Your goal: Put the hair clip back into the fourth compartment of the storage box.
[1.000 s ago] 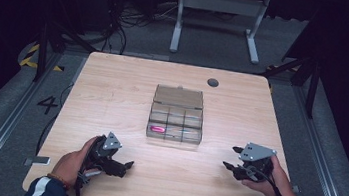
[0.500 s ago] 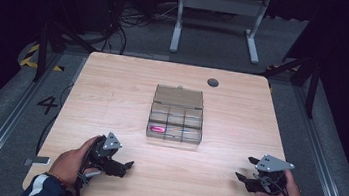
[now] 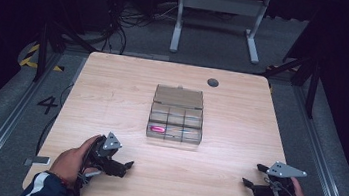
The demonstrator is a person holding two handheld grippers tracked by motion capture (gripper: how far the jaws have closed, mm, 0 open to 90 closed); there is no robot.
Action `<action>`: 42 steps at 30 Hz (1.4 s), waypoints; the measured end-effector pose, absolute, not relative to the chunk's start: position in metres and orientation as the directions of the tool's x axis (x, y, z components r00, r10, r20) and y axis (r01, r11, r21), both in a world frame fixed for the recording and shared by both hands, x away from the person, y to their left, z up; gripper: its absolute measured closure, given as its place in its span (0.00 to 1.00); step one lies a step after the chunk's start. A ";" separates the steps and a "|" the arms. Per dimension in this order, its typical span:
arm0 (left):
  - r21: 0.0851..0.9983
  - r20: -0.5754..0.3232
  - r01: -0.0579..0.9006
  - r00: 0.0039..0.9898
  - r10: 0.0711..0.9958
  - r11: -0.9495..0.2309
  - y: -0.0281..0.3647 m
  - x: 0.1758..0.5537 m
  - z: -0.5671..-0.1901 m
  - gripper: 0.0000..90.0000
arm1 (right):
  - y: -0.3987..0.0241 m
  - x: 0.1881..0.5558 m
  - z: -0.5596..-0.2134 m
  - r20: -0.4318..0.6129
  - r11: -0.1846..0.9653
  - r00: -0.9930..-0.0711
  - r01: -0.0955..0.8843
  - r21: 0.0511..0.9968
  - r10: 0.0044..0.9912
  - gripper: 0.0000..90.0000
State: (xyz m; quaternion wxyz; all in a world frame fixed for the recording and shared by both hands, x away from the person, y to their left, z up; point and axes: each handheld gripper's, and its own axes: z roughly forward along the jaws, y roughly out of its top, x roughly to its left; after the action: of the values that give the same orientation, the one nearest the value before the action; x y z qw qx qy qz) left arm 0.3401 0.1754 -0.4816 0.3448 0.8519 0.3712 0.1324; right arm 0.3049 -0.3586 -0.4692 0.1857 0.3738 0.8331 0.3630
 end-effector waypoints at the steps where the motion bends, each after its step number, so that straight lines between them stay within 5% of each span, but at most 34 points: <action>1: 0.686 -0.030 0.541 0.690 0.723 -0.487 0.175 0.340 -0.482 0.00 | -0.359 0.305 -0.469 -0.038 0.457 -0.652 0.488 0.744 0.758 0.23; 42: 0.687 -0.031 0.543 0.686 0.727 -0.483 0.175 0.340 -0.482 0.00 | -0.362 0.308 -0.469 -0.031 0.469 -0.669 0.486 0.738 0.742 0.20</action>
State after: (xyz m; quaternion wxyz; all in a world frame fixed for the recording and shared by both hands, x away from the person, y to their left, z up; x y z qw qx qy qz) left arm 0.3398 0.1754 -0.4817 0.3453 0.8509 0.3729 0.1331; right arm 0.3080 -0.3620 -0.4694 0.1768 0.3662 0.8385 0.3626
